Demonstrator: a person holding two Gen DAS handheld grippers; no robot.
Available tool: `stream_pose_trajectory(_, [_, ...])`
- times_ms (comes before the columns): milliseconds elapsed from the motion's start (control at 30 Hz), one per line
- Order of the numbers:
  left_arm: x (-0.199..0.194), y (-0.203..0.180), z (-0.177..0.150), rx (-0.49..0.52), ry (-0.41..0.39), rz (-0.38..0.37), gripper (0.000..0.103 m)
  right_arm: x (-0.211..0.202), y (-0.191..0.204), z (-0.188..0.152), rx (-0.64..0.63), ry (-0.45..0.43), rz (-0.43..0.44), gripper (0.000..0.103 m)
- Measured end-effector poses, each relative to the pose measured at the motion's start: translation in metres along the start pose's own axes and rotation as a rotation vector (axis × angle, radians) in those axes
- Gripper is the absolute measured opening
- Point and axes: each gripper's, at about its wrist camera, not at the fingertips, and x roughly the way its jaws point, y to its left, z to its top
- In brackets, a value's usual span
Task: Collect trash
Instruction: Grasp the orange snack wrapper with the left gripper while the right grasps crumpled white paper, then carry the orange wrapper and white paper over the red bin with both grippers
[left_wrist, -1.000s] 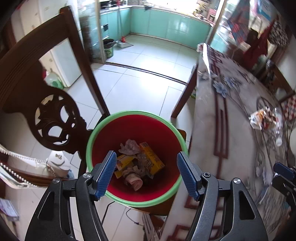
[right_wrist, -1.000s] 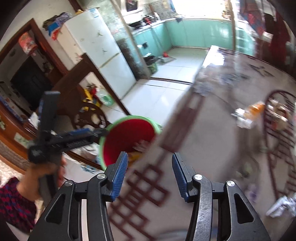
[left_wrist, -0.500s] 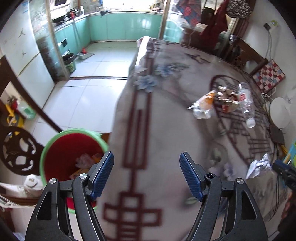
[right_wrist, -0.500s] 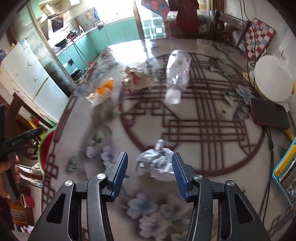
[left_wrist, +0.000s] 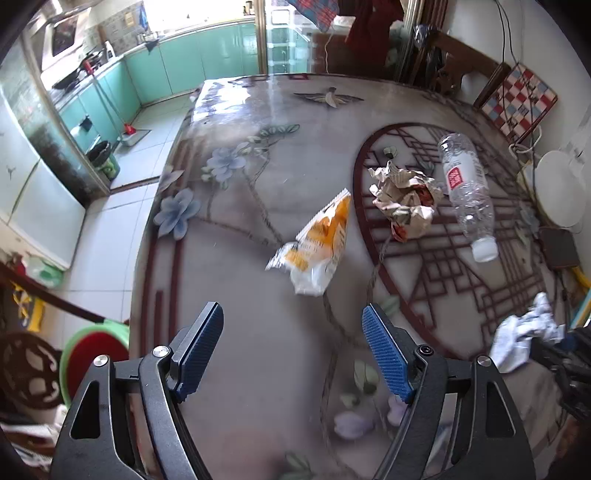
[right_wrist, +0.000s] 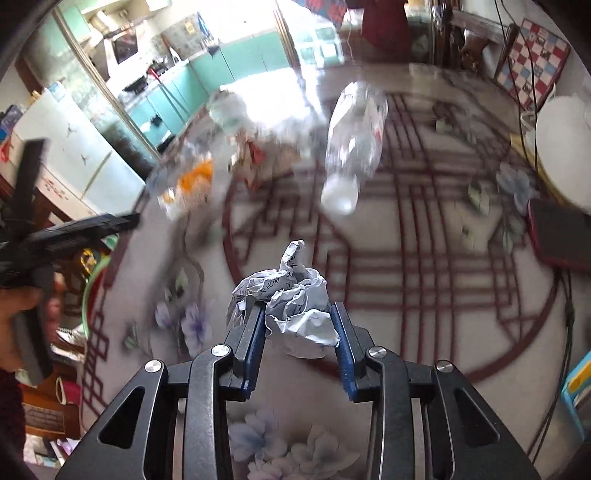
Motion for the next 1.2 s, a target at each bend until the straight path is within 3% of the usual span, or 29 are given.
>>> stream_pose_trajectory(133, [0.026,-0.010,0.025,0.024,0.015,0.025,0.078,-0.002,0.011,0.016,-0.063,-0.027,-0.046,0.033])
stream_pose_trajectory(267, [0.048,-0.014,0.038,0.024,0.051,0.042,0.077,0.001,0.012,0.020,-0.077,-0.022,-0.025,0.033])
stream_pose_trajectory(333, [0.055,-0.016,0.041,0.027,0.057,0.057,0.072,0.004,0.012,0.021,-0.072,-0.013,-0.014,0.033])
stream_pose_trajectory(467, [0.062,-0.017,0.041,0.023,0.062,0.065,0.028,0.013,0.012,0.023,-0.094,0.000,0.005,0.033])
stream_pose_trajectory(600, [0.056,-0.012,0.040,-0.016,0.049,0.052,0.016,0.019,0.017,0.025,-0.125,0.006,0.011,0.033])
stream_pose_trajectory(900, [-0.001,-0.011,0.008,-0.034,-0.030,0.020,0.015,0.011,0.031,0.023,-0.122,-0.008,0.045,0.033])
stream_pose_trajectory(1200, [-0.040,0.001,-0.038,-0.074,-0.020,0.001,0.015,-0.005,0.039,0.016,-0.089,-0.031,0.035,0.034])
